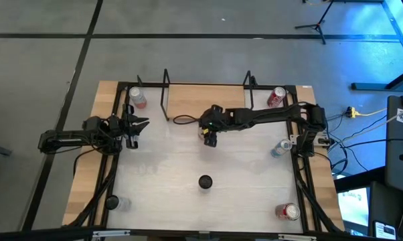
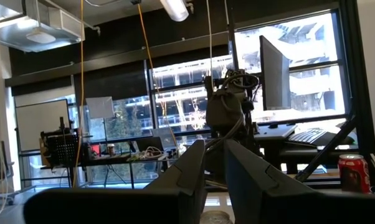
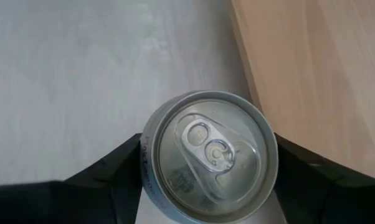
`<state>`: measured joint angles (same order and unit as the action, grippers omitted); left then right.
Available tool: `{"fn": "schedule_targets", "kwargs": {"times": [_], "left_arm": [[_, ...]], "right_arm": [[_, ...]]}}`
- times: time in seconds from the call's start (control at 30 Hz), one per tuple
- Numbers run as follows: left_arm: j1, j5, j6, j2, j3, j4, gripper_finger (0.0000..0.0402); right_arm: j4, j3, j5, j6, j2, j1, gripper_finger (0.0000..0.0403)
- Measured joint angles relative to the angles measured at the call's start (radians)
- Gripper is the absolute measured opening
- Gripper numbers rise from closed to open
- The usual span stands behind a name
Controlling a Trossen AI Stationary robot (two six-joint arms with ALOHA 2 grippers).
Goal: Place canned beverage on shelf
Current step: Put the bottom orange soda can on the shelf
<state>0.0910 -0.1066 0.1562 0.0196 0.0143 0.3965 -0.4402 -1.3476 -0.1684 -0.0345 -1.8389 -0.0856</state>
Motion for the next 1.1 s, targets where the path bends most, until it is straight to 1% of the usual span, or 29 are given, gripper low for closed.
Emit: {"fn": "schedule_targets", "kwargs": {"times": [0.13, 0.4, 0.57, 0.83, 0.93, 1.1], "left_arm": [[0.000, 0.000, 0.000, 0.000, 0.000, 0.000, 0.0053], [0.000, 0.000, 0.000, 0.000, 0.000, 0.000, 0.0053], [0.000, 0.000, 0.000, 0.000, 0.000, 0.000, 0.0053], [0.000, 0.000, 0.001, 0.000, 0.000, 0.000, 0.0053], [0.000, -0.001, 0.001, 0.000, 0.000, 0.001, 0.0053], [0.000, -0.004, 0.001, 0.000, 0.000, 0.001, 0.0053]], "right_arm": [[-0.018, 0.002, 0.020, -0.001, 0.025, 0.001, 0.0273], [-0.046, 0.002, 0.029, -0.001, 0.149, 0.000, 0.0273], [-0.063, 0.001, -0.008, -0.019, 0.234, -0.027, 0.0273], [-0.094, 0.001, -0.031, -0.024, 0.313, -0.145, 0.0273], [-0.106, -0.008, -0.030, -0.024, 0.316, -0.202, 0.0273], [-0.119, -0.065, -0.024, -0.026, 0.314, -0.284, 0.0273]]}}
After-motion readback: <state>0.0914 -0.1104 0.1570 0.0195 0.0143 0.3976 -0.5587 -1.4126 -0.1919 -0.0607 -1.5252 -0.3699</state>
